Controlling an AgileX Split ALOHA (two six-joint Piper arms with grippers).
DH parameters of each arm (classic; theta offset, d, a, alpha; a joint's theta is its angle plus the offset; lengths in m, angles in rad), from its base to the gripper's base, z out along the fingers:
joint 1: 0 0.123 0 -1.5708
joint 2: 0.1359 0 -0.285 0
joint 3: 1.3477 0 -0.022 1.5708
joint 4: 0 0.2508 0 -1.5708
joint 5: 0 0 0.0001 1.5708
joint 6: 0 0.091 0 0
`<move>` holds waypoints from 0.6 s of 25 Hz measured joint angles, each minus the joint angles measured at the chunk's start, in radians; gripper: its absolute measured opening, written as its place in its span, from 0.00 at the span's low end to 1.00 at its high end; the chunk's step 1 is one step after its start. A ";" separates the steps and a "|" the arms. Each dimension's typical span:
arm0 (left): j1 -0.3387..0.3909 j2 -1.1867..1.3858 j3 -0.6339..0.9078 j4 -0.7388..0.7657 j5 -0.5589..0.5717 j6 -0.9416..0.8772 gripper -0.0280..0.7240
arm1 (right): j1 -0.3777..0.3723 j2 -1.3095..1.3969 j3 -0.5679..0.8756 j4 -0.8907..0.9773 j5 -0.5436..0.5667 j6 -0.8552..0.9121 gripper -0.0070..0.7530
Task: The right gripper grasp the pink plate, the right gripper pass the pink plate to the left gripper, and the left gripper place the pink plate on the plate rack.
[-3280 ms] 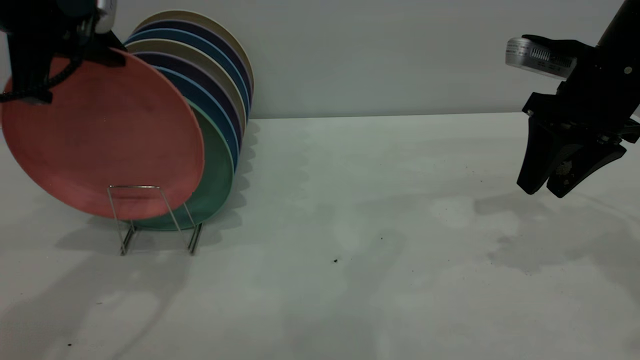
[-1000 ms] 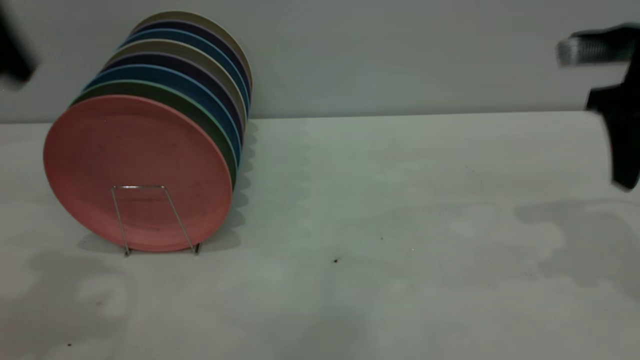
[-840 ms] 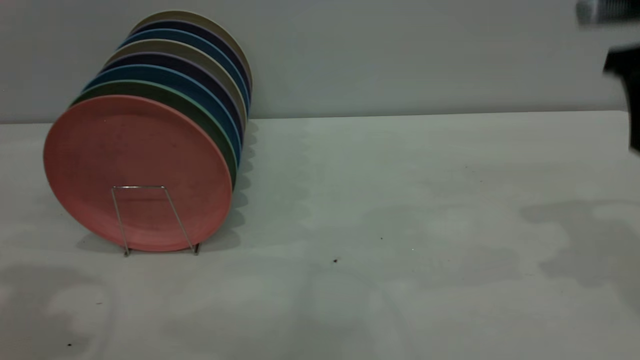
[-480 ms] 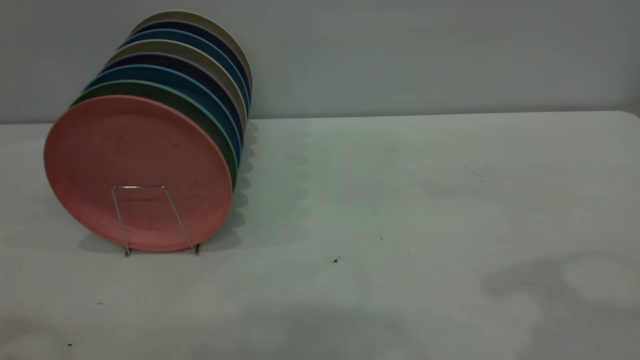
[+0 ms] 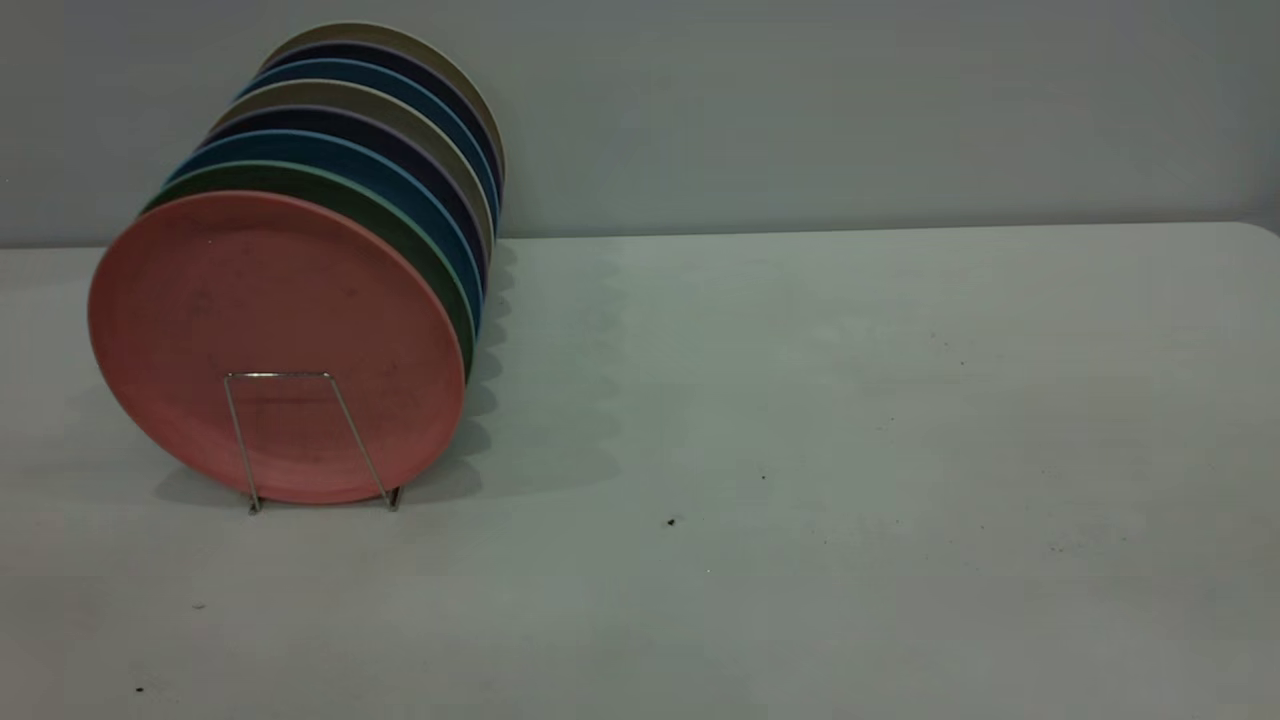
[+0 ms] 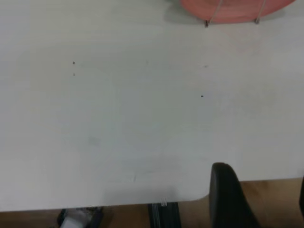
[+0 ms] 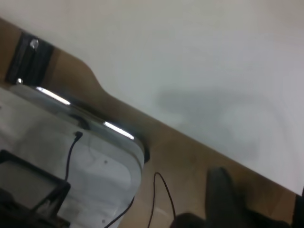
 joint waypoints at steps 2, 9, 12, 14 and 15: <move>0.000 -0.087 0.018 0.000 0.051 -0.005 0.56 | 0.000 -0.112 0.067 -0.001 0.006 -0.016 0.55; 0.000 -0.294 0.022 -0.013 0.078 -0.039 0.56 | 0.000 -0.478 0.210 0.000 -0.027 -0.076 0.55; 0.000 -0.348 0.022 -0.035 0.078 -0.039 0.56 | 0.000 -0.583 0.249 0.001 -0.044 -0.079 0.55; 0.000 -0.376 0.022 -0.040 0.078 -0.030 0.56 | 0.000 -0.634 0.264 0.009 -0.069 -0.079 0.55; 0.000 -0.385 0.024 -0.041 0.078 -0.022 0.56 | 0.000 -0.650 0.273 0.012 -0.079 -0.079 0.55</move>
